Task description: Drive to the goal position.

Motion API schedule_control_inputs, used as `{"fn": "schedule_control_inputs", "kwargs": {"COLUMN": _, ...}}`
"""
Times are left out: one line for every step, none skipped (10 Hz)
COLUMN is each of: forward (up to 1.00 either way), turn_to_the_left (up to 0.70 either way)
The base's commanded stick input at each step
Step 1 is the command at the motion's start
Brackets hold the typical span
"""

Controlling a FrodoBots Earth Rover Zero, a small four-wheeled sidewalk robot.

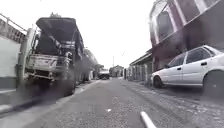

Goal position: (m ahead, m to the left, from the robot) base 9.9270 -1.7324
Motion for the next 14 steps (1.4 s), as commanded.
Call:
{"fn": "schedule_control_inputs", "kwargs": {"forward": 0.5, "turn_to_the_left": -0.49}}
{"fn": "schedule_control_inputs", "kwargs": {"forward": 0.5, "turn_to_the_left": -0.26}}
{"fn": "schedule_control_inputs", "kwargs": {"forward": 0.5, "turn_to_the_left": 0.0}}
{"fn": "schedule_control_inputs", "kwargs": {"forward": 0.5, "turn_to_the_left": 0.0}}
{"fn": "schedule_control_inputs", "kwargs": {"forward": 0.5, "turn_to_the_left": 0.0}}
{"fn": "schedule_control_inputs", "kwargs": {"forward": 0.5, "turn_to_the_left": 0.0}}
{"fn": "schedule_control_inputs", "kwargs": {"forward": 0.5, "turn_to_the_left": 0.0}}
{"fn": "schedule_control_inputs", "kwargs": {"forward": 0.5, "turn_to_the_left": 0.0}}
{"fn": "schedule_control_inputs", "kwargs": {"forward": 0.5, "turn_to_the_left": 0.0}}
{"fn": "schedule_control_inputs", "kwargs": {"forward": 0.5, "turn_to_the_left": 0.0}}
{"fn": "schedule_control_inputs", "kwargs": {"forward": 0.5, "turn_to_the_left": 0.0}}
{"fn": "schedule_control_inputs", "kwargs": {"forward": 0.5, "turn_to_the_left": 0.0}}
{"fn": "schedule_control_inputs", "kwargs": {"forward": 0.5, "turn_to_the_left": 0.0}}
{"fn": "schedule_control_inputs", "kwargs": {"forward": 0.5, "turn_to_the_left": 0.0}}
